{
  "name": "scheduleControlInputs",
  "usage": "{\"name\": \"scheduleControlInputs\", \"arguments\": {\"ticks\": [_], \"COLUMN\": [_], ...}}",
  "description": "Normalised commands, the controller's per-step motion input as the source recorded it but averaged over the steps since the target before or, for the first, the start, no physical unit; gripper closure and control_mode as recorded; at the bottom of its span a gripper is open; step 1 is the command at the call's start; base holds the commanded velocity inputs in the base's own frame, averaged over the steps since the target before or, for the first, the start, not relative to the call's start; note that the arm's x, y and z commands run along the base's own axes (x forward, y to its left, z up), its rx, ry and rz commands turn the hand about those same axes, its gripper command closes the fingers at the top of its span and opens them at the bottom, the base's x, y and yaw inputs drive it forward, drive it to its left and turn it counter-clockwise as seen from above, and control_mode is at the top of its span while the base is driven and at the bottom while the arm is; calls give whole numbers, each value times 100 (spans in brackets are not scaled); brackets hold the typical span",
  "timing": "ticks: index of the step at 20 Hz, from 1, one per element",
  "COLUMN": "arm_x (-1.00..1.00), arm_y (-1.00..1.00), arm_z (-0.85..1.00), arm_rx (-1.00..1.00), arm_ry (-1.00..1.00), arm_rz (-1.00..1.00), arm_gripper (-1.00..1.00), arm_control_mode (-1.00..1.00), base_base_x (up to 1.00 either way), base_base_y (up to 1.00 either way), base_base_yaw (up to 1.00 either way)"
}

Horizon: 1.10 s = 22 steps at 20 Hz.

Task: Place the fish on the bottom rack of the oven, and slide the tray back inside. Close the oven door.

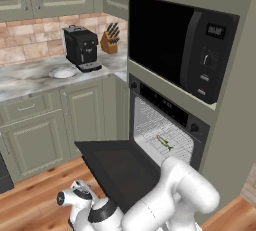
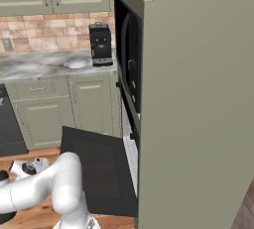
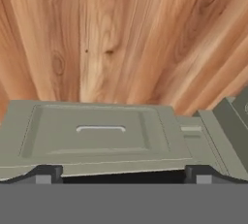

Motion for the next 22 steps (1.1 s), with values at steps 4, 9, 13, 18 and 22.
{"name": "scheduleControlInputs", "arguments": {"ticks": [4, 9, 13, 18, 22], "arm_x": [49, 23, 1, 0, 0], "arm_y": [50, 38, 21, 8, 0], "arm_z": [-100, -100, -100, -100, -100], "arm_rx": [-42, -51, -53, -51, -49], "arm_ry": [2, 0, 0, -1, -12], "arm_rz": [0, -3, -10, -14, -18], "arm_gripper": [-100, -100, -100, -100, -100], "arm_control_mode": [-100, -100, -100, -100, -100], "base_base_x": [0, 0, 0, 0, 0], "base_base_y": [0, 0, 0, 0, 0], "base_base_yaw": [0, 0, 0, 0, 0]}}
